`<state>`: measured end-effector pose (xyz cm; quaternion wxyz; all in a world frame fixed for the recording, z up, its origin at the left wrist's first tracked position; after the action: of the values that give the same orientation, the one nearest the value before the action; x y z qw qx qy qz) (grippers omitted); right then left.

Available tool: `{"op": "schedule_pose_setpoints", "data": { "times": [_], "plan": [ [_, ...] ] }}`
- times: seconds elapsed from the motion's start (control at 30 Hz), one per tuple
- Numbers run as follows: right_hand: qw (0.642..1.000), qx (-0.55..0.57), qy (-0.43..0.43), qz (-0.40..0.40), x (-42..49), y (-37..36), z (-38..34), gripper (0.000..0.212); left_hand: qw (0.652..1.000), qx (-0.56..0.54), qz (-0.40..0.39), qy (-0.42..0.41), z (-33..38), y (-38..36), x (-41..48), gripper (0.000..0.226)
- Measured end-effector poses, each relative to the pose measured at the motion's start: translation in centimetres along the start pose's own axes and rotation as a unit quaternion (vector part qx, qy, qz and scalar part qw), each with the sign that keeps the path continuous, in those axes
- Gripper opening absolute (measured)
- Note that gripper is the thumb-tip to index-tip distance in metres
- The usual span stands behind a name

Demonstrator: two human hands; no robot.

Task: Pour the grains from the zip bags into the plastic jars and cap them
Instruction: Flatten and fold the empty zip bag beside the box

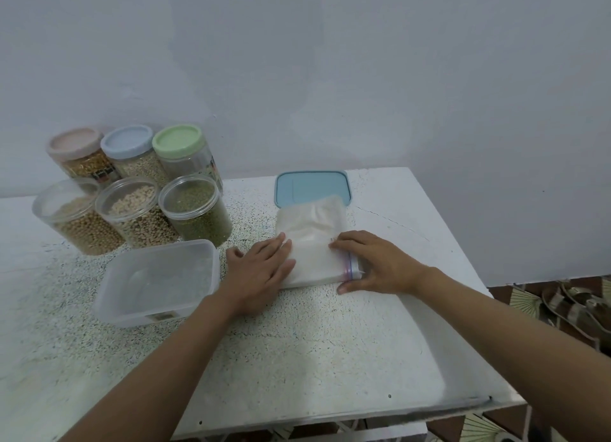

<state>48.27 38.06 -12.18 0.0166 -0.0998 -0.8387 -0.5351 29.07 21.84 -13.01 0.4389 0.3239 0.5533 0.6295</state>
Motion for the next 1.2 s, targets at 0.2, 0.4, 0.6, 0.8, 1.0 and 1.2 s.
{"op": "schedule_pose_setpoints", "data": {
  "times": [0.2,0.4,0.6,0.8,1.0,1.2],
  "plan": [
    [0.998,0.043,-0.049,-0.022,0.5,1.2,0.0,0.067,0.999,-0.028,0.005,0.023,0.2,0.9,0.7,0.078],
    [0.910,0.357,-0.157,0.142,-1.3,-0.3,-0.7,0.034,0.975,-0.219,-0.014,0.035,0.1,0.7,-1.2,0.095],
    [0.874,0.410,-0.175,0.192,-1.5,-1.2,-0.8,0.053,0.970,-0.229,0.079,-0.016,-0.7,-0.4,-2.5,0.069],
    [0.893,0.363,-0.180,0.197,-1.8,-0.7,-0.6,0.045,0.941,-0.322,0.098,0.039,-0.6,0.3,-2.0,0.050],
    [0.937,0.195,-0.221,0.186,1.3,0.7,0.2,0.062,0.925,-0.327,0.121,0.154,-0.9,0.1,-0.7,0.043],
    [0.952,0.038,-0.275,0.130,4.9,1.1,1.6,0.059,0.949,-0.182,0.061,0.250,0.0,1.4,1.3,0.052]
  ]
}}
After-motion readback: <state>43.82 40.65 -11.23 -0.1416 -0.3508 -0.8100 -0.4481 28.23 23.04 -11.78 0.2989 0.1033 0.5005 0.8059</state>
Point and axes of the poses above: each hand's wrist, its own x-axis towards the middle knuckle, its own y-axis out of the back of the hand, z = x × y, the point moved 5 cm from there along x, towards the middle knuckle, and after that the axes turned 8 degrees about y, right-handed, at the moved point
